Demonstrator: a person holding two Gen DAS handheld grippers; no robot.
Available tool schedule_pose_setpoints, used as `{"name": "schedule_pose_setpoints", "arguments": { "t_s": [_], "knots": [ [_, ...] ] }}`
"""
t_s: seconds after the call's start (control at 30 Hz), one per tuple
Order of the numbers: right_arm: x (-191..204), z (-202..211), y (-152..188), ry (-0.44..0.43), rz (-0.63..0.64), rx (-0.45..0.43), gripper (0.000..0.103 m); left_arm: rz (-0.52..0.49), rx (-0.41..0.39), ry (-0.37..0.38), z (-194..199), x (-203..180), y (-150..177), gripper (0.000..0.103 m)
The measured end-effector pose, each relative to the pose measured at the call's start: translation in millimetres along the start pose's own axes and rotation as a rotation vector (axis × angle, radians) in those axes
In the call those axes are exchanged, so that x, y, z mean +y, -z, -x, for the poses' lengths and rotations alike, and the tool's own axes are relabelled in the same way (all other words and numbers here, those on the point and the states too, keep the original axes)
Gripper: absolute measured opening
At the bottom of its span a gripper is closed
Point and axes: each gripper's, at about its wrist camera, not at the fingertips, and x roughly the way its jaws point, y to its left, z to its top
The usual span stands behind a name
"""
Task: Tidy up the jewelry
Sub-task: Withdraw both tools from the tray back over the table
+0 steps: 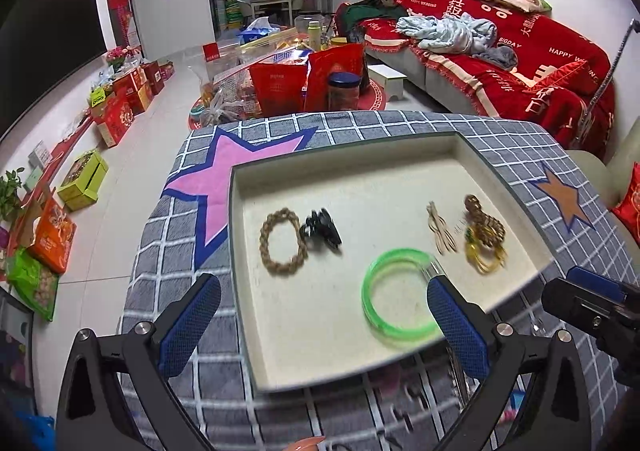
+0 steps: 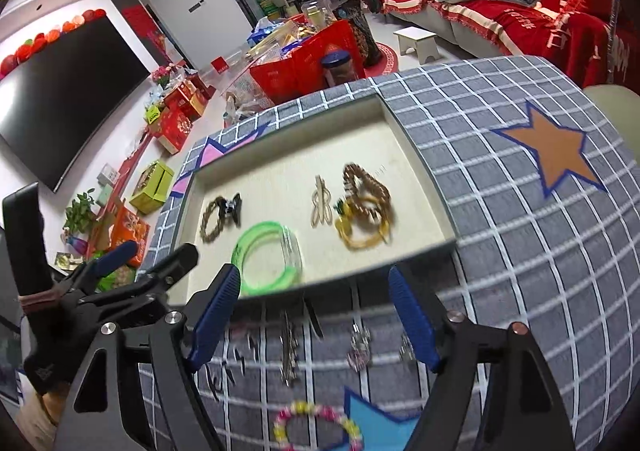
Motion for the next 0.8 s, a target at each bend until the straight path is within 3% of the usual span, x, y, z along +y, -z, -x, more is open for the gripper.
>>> {"name": "schedule_pose_setpoints", "arguments": {
  "t_s": [0.17,0.5,0.8],
  "knots": [
    [-9.2,17.7,19.5,0.005,-0.028,-0.014,0.09,0.004,0.001,0.016,19.5,0.5,18.2,0.103],
    [-26.3,35.4,53.6,0.045,-0.045,0.009,0.091,-0.006,0.03,0.034,44.7,-5.7,71.9,0.103],
    [-36.6,30.1,77.0,0.127,-0.009,0.072,0.091,-0.012,0.098,0.042,40.3,-19.8,105.6,0.103]
  ]
}}
